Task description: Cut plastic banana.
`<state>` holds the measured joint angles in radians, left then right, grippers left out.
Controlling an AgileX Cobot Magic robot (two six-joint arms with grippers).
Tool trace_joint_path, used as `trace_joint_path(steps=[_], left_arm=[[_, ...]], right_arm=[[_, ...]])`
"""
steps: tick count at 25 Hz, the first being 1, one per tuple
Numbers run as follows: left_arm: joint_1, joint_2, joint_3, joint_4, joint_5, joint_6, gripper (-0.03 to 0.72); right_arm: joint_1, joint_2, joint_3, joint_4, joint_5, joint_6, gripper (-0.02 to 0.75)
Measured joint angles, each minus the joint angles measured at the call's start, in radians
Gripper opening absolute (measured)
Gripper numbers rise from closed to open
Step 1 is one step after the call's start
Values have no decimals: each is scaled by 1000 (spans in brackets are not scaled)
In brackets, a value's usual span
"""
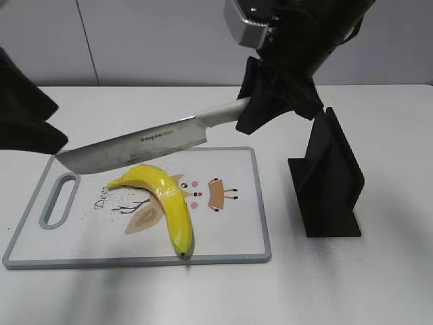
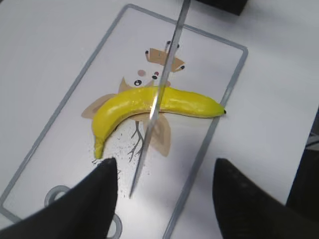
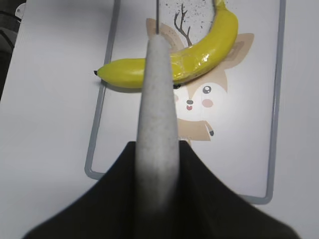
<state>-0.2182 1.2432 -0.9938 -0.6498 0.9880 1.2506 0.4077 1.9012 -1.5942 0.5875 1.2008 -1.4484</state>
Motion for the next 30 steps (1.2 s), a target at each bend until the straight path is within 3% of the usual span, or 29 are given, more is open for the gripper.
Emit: trace_joint_path(steps=[5, 11, 13, 16, 18, 30], left_arm=[[-65, 184, -95, 62, 8, 0, 584], [-78, 324, -109, 77, 1, 0, 554], [-78, 338, -109, 78, -5, 0, 435], [-79, 341, -109, 78, -14, 0, 108], [-79, 341, -109, 83, -20, 6, 25], [-151, 480, -109, 175, -191, -16, -11]], right_arm=[[6, 6, -3, 9, 0, -37, 162], [6, 6, -3, 14, 0, -42, 162], [6, 6, -3, 14, -4, -42, 162], [6, 6, -3, 14, -29, -40, 162], [6, 6, -3, 14, -35, -37, 162], [4, 164, -8, -95, -110, -8, 162]])
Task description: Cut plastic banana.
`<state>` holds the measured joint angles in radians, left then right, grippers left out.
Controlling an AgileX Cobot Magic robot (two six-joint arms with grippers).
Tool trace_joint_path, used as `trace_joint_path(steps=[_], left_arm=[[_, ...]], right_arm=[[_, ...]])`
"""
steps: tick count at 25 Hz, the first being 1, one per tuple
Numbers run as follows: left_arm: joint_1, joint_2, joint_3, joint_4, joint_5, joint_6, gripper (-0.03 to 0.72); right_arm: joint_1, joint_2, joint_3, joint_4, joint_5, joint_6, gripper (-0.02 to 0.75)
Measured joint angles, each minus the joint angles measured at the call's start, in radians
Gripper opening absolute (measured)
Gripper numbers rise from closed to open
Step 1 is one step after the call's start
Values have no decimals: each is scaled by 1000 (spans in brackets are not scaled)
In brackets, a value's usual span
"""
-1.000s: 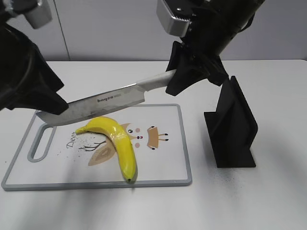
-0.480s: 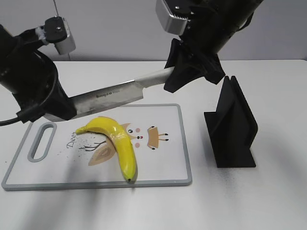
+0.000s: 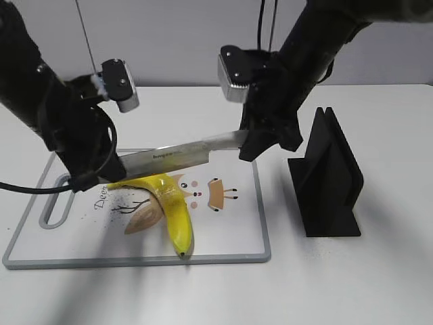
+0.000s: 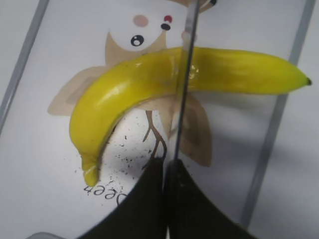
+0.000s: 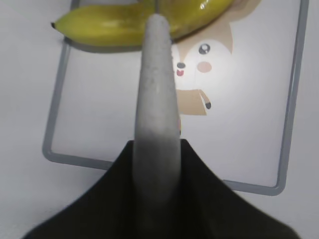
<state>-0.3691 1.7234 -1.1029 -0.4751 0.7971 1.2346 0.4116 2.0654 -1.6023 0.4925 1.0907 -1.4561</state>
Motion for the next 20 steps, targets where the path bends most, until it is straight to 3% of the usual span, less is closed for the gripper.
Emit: trace_joint_path(steps=[8, 20], left_arm=[[-4, 195, -18, -13, -69, -48, -6], [-7, 76, -17, 30, -7, -75, -4]], right_arm=[[-3, 152, -9, -32, -77, -4, 162], [1, 67, -4, -25, -36, 26, 164]])
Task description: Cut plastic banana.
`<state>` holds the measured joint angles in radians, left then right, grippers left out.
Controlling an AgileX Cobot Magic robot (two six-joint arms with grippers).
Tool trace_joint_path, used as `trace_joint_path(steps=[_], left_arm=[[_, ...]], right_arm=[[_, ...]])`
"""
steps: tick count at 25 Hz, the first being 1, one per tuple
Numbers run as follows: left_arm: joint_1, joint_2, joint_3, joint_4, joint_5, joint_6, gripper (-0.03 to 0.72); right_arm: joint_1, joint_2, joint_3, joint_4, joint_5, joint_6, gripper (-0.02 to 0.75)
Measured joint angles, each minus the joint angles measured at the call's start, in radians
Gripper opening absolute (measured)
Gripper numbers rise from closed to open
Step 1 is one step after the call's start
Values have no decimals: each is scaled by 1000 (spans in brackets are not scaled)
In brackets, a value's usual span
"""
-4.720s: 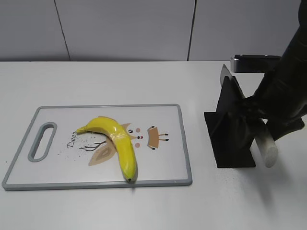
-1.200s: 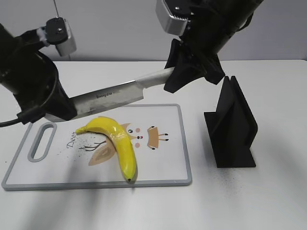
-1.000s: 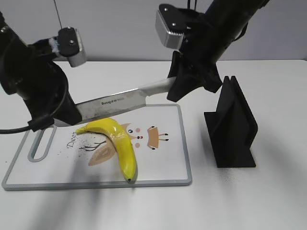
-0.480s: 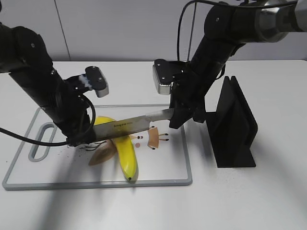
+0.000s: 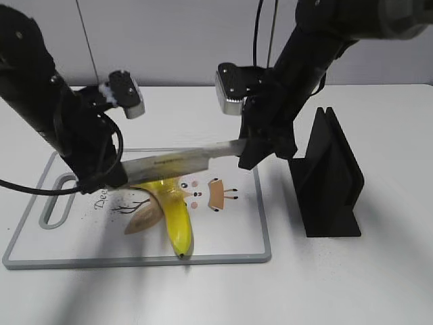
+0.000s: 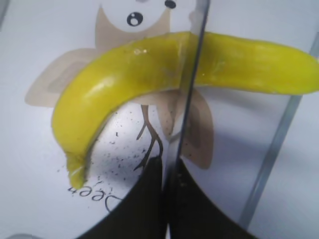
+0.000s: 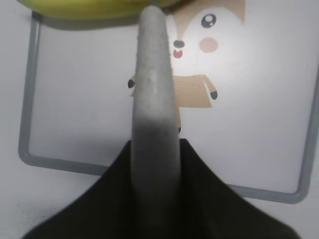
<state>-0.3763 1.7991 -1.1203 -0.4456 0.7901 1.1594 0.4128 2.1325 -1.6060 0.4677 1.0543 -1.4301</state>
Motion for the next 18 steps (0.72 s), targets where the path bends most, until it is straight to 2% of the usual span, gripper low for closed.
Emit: trace_joint_path(steps=[6, 13, 14, 16, 18], left_arm=[[0, -183, -48, 22, 132, -11, -7], [0, -272, -53, 31, 137, -9, -1], [0, -272, -53, 31, 136, -10, 18], [0, -272, -56, 27, 127, -12, 106], [0, -272, -56, 23, 124, -12, 284]], right_arm=[[0, -161, 1, 18, 49, 5, 164], [0, -223, 1, 28, 46, 5, 164], [0, -223, 1, 29, 46, 5, 164], [0, -223, 1, 29, 39, 7, 163], [1, -223, 1, 29, 27, 12, 163]])
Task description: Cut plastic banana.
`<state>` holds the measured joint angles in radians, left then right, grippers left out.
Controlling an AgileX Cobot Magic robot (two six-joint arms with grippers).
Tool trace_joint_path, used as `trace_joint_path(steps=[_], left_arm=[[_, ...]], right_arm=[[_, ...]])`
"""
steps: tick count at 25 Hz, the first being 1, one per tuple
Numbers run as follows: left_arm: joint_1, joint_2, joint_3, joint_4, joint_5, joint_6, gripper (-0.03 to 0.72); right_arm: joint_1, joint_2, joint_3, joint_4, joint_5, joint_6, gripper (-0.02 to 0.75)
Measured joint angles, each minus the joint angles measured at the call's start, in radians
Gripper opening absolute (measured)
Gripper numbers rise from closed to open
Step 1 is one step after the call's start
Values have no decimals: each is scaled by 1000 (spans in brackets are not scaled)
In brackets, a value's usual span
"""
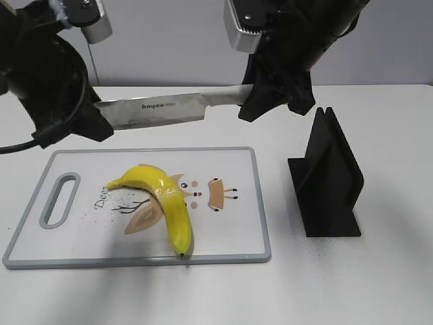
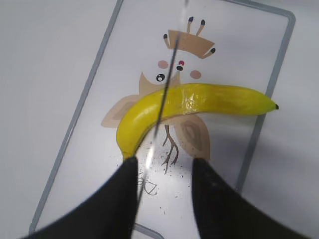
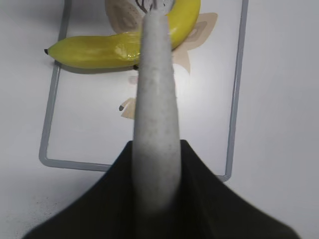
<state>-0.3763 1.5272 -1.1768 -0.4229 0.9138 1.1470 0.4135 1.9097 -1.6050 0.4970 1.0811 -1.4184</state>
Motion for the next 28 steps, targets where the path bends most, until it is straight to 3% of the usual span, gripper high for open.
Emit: trace_joint_path(steps=[3, 5, 8, 12, 15, 18, 23, 28], left_arm=[[0, 0, -1, -9, -8, -2, 557], [0, -2, -5, -10, -23, -3, 615], [6, -9, -30, 15, -49, -65, 622], [46, -12, -92, 145, -60, -350, 622], [96, -12, -127, 274, -11, -595, 619], [175, -12, -141, 326, 75, -774, 613], [315, -12, -142, 340, 277, -896, 599], [405, -76, -64, 343, 297, -945, 587]], right_arm=[[0, 0, 0, -1, -18, 11, 162], [0, 0, 0, -10, -25, 16, 162], [0, 0, 0, -43, -24, 33, 162], [0, 0, 0, -84, -17, 177, 162], [0, -6, 0, -97, -17, 420, 162], [0, -13, -23, -134, -9, 716, 162], [0, -23, -77, -224, 50, 1004, 162], [0, -71, -59, -231, 122, 1167, 162]])
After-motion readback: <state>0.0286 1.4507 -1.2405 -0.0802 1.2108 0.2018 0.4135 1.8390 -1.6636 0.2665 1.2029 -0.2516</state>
